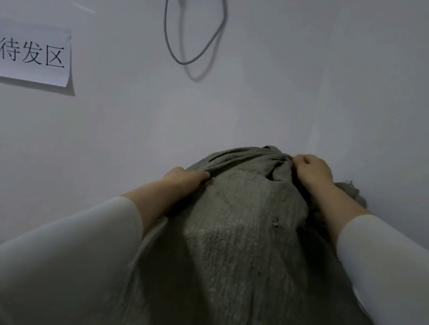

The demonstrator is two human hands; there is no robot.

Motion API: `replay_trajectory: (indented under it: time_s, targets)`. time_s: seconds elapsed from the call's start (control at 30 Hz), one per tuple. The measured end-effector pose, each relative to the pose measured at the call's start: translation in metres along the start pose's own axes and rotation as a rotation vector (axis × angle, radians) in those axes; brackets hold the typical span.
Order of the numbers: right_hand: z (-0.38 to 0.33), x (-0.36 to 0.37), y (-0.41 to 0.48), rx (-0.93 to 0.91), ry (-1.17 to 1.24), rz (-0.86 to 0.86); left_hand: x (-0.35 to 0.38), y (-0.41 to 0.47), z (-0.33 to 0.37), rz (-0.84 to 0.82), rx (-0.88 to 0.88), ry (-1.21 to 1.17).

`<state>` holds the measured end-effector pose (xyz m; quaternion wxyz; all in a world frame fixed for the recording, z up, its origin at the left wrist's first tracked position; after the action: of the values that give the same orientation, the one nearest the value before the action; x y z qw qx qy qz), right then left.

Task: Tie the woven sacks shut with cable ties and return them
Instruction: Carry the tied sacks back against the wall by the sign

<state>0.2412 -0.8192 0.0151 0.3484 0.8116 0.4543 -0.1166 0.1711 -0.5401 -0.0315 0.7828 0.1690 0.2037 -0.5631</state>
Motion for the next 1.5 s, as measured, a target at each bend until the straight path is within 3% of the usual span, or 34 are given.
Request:
replay_trajectory:
  time_s: [0.1,0.33,0.5,0.6,0.77,0.9,1.5]
  targets:
    - [-0.013,-0.009,-0.03,-0.023,-0.071,-0.068,-0.007,-0.026,0.002,-0.089,0.01,-0.056]
    - [-0.08,-0.031,-0.135,-0.296,0.054,-0.098,-0.021,-0.082,-0.013,-0.21,0.333,0.047]
    - [-0.09,-0.017,-0.227,-0.441,-0.39,-0.139,-0.023,-0.1,-0.054,-0.073,0.425,0.379]
    - [-0.08,-0.004,-0.255,-0.469,-0.457,-0.161,-0.021,-0.108,-0.069,-0.026,0.391,0.375]
    - [-0.07,-0.001,-0.242,-0.531,-0.444,-0.073,-0.013,-0.097,-0.073,-0.066,0.41,0.333]
    - [-0.055,0.003,-0.212,-0.447,-0.385,-0.101,0.0,-0.083,-0.061,-0.022,0.447,0.38]
    - [-0.055,0.017,-0.212,-0.457,-0.348,-0.087,0.01,-0.071,-0.065,0.063,0.451,0.401]
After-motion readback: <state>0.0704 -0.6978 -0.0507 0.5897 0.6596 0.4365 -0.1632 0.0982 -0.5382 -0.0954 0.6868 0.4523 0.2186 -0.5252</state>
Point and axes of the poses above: each hand's wrist, its own y-axis towards the middle knuckle, its own x-axis out of the palm, z = x × y, the point moved 7 cm from there along y, towards the middle knuckle, and after that the axes turned 5 degrees about z, right-handed, at the moved point
